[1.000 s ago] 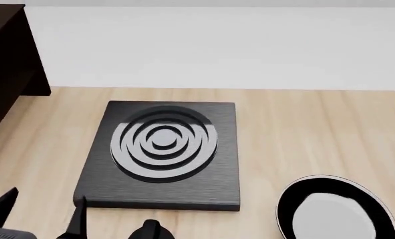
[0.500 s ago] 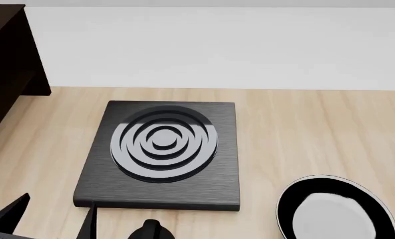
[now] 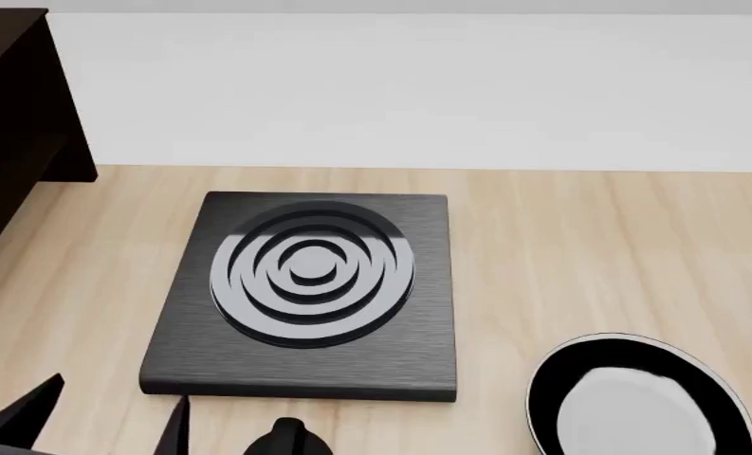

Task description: Put the frying pan on the cabinet shelf.

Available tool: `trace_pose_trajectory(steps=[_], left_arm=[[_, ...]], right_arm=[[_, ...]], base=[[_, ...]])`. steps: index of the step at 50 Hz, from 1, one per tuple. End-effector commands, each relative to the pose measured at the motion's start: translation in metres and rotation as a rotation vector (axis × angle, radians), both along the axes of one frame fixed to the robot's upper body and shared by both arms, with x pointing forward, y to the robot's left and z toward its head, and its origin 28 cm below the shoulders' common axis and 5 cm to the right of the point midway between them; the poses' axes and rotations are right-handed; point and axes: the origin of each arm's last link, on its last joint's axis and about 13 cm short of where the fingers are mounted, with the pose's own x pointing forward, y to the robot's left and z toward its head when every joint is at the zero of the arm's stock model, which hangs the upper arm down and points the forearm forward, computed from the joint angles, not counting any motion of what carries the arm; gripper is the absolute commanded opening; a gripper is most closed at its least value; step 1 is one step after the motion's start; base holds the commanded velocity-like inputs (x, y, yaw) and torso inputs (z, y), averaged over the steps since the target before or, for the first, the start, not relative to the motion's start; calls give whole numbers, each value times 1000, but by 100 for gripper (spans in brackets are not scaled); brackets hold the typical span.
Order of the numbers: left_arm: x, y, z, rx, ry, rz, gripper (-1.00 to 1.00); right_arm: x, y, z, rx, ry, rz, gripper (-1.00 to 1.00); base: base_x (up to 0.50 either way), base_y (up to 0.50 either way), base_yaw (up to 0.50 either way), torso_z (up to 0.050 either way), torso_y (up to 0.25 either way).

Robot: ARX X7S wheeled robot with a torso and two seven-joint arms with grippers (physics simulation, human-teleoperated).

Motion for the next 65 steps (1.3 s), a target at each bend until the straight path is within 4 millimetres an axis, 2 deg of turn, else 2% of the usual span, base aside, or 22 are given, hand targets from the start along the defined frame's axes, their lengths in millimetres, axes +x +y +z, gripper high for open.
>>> trace_pose_trajectory(steps=[1, 9, 10, 26, 37, 50, 60, 65], left_arm=[[0, 0, -2, 1, 9, -1, 100], [0, -1, -2, 1, 12, -4, 100], [-1, -1, -2, 1, 12, -4, 100], [-1, -2, -3, 1, 13, -10, 100], [-1, -3, -3, 1, 15, -13, 100], [-1, -3, -3, -3, 16, -18, 100], [9, -2, 14, -38, 14, -40, 100], [24, -6, 34, -54, 19, -110, 100]], right_arm=[[1, 2, -12, 27, 26, 4, 100], [2, 3, -9, 34, -4, -6, 100], [2, 3, -8, 26, -5, -1, -100], [2, 6, 18, -47, -76, 23, -100], [3, 9, 52, -136, -203, 28, -100], [5, 17, 78, -169, -329, 55, -100], [3, 25, 96, -196, -446, 165, -100], [3, 31, 104, -183, -497, 221, -100]], base=[[0, 0, 0, 0, 0], [0, 0, 0, 0, 0], [0, 0, 0, 0, 0], [0, 0, 0, 0, 0], [0, 0, 0, 0, 2], [0, 0, 0, 0, 2], [0, 0, 0, 0, 2], [0, 0, 1, 0, 2]])
